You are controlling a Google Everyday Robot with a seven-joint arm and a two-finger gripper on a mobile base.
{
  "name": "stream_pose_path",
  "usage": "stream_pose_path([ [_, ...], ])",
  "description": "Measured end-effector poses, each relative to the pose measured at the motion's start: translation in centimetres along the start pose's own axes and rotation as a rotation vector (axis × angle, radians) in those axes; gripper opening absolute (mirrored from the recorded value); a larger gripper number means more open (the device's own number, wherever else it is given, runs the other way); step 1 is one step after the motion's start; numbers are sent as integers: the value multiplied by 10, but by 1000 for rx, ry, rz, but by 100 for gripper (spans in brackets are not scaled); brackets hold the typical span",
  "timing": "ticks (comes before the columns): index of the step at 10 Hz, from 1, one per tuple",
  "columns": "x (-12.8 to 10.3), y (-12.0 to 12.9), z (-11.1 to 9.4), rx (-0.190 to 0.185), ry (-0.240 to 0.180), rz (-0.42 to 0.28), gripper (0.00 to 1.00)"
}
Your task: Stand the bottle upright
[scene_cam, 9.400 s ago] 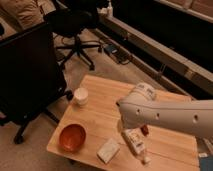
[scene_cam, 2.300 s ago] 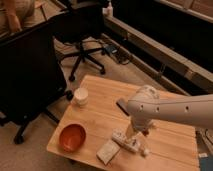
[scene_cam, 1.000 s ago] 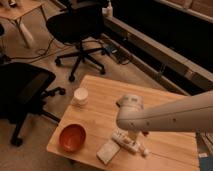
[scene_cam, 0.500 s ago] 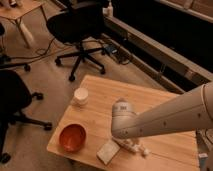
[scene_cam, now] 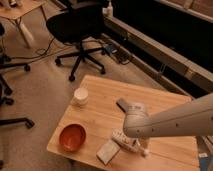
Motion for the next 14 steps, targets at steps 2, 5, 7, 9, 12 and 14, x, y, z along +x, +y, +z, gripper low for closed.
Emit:
stream_pose_path([
  [2,7,0,11,-24,-60,7,80],
  [5,23,14,20,-55,-118,-18,80],
  [7,31,29,19,-70,-139,-54,80],
  [9,26,42,13,-72,-171,-112,80],
  [12,17,51,7,-63,-223,-153,80],
  [14,18,55,9,-61,-231,-157,80],
])
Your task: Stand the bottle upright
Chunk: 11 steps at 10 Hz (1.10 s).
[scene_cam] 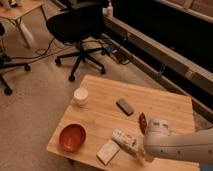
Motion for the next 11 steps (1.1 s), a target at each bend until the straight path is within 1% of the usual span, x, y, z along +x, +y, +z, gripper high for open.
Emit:
stream_pose_path([
  [2,1,2,5,3,-2,2,80],
  [4,-1,5,11,6,5,6,80],
  [6,-2,11,19,-3,15,11,80],
  [9,-6,19,34,-33,22,37,80],
  [10,-9,19,36,-37,22,39,78],
  [11,-10,18,39,-39,24,47,68],
])
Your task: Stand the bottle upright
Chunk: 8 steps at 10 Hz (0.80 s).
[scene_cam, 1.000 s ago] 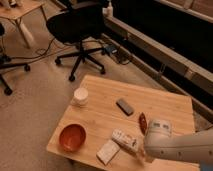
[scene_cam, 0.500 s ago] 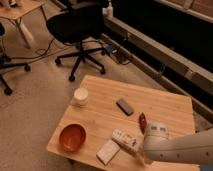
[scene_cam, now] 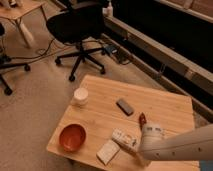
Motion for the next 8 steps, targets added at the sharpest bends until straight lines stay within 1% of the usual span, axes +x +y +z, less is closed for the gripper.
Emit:
stream_pose_path([
  [1,-1,-2,1,1,0,6,59],
  [2,-2,-5,2,4,0,10,52],
  [3,-2,-8,3,8,2,13,40],
  [4,-1,-11,3,11,5,17,32],
  [5,0,-11,4,11,8,18,30],
  [7,2,-12,6,11,19,7,30],
  [8,4,-14,5,17,28,-1,30],
])
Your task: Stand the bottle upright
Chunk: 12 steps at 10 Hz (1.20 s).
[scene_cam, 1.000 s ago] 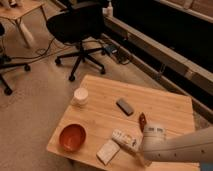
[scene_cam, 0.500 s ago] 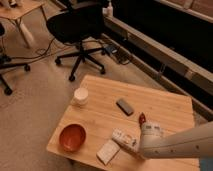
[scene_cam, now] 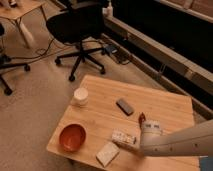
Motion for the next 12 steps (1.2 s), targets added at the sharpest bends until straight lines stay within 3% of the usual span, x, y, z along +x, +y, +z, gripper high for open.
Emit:
stream_pose_path([
  [1,2,-2,-2,9,10,-9,30],
  [6,-18,-31,-47,161,101,-141,30],
  [9,-34,-31,-56,183,127,-172,30],
  [12,-47,-38,-66,161,104,-121,30],
])
